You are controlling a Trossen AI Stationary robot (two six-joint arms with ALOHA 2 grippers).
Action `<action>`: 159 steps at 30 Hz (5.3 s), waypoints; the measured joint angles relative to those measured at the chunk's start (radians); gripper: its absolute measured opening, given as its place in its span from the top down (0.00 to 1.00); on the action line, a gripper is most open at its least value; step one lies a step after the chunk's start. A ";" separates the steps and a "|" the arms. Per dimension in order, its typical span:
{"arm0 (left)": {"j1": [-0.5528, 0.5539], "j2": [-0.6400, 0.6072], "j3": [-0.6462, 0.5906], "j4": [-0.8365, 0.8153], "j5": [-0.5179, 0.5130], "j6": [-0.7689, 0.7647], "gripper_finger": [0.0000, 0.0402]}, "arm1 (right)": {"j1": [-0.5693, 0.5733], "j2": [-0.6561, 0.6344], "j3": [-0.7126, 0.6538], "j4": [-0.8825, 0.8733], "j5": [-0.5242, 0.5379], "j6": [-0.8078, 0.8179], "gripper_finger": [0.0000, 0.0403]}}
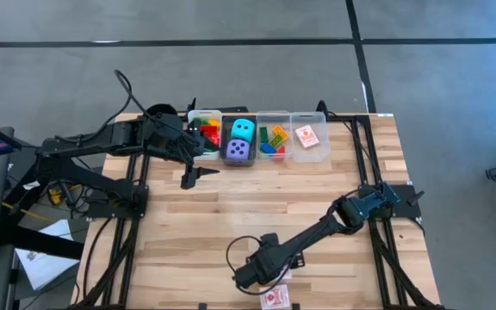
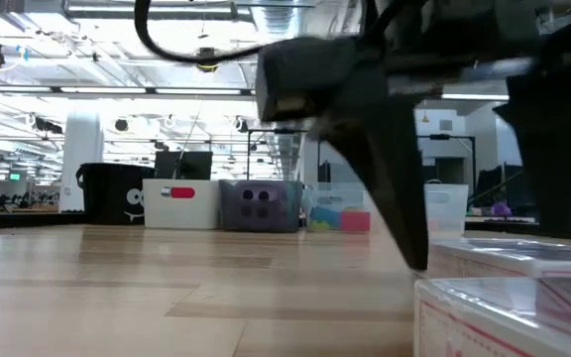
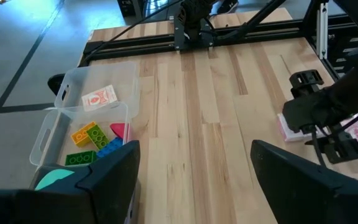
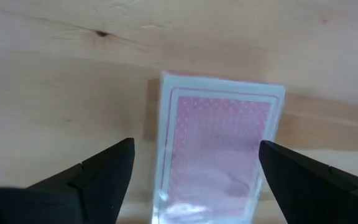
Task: Pick & Place Toys
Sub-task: Put the pink deck of cards into the right transparent bin
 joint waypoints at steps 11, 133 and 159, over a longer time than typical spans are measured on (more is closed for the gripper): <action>0.000 0.000 0.000 0.000 0.000 0.000 0.26 | 0.021 -0.005 0.018 -0.050 0.001 0.033 0.16; 0.071 -0.622 -0.385 0.206 -0.060 -0.298 0.26 | -0.942 -0.525 -0.409 -0.103 0.697 -0.980 0.85; 0.071 -0.467 -0.386 0.285 -0.035 -0.619 0.26 | -0.997 -1.014 -1.322 1.156 0.707 -0.683 0.85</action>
